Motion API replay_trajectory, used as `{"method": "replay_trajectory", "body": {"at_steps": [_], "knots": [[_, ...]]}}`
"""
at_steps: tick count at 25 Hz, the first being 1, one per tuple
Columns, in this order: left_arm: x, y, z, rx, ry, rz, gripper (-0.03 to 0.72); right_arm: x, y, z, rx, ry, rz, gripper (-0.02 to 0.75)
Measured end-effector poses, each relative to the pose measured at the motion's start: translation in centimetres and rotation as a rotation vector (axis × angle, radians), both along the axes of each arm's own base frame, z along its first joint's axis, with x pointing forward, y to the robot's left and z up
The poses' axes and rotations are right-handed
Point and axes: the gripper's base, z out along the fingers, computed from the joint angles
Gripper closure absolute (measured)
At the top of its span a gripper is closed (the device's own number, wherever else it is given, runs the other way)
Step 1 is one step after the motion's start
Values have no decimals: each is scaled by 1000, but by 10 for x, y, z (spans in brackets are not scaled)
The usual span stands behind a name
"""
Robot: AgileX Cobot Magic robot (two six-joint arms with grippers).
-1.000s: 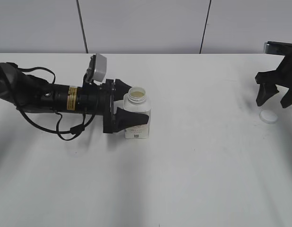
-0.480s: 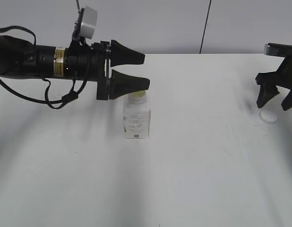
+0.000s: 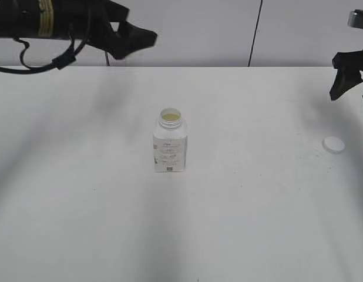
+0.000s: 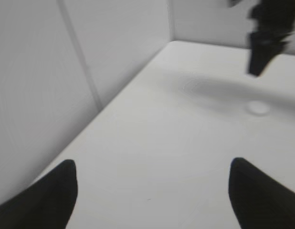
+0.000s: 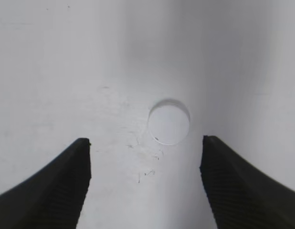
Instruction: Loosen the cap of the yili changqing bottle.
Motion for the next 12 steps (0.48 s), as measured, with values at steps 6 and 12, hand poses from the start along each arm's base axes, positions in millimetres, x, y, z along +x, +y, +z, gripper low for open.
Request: {"method": "replay_trajectory", "body": {"at_steps": [6,12], "knots": [[18,43,16,158,-35,565,102,-14,3,38,17,-45,6,174],[12,74,-8,166,126,947,102,-33,5,69,21,-45,24,174]]}}
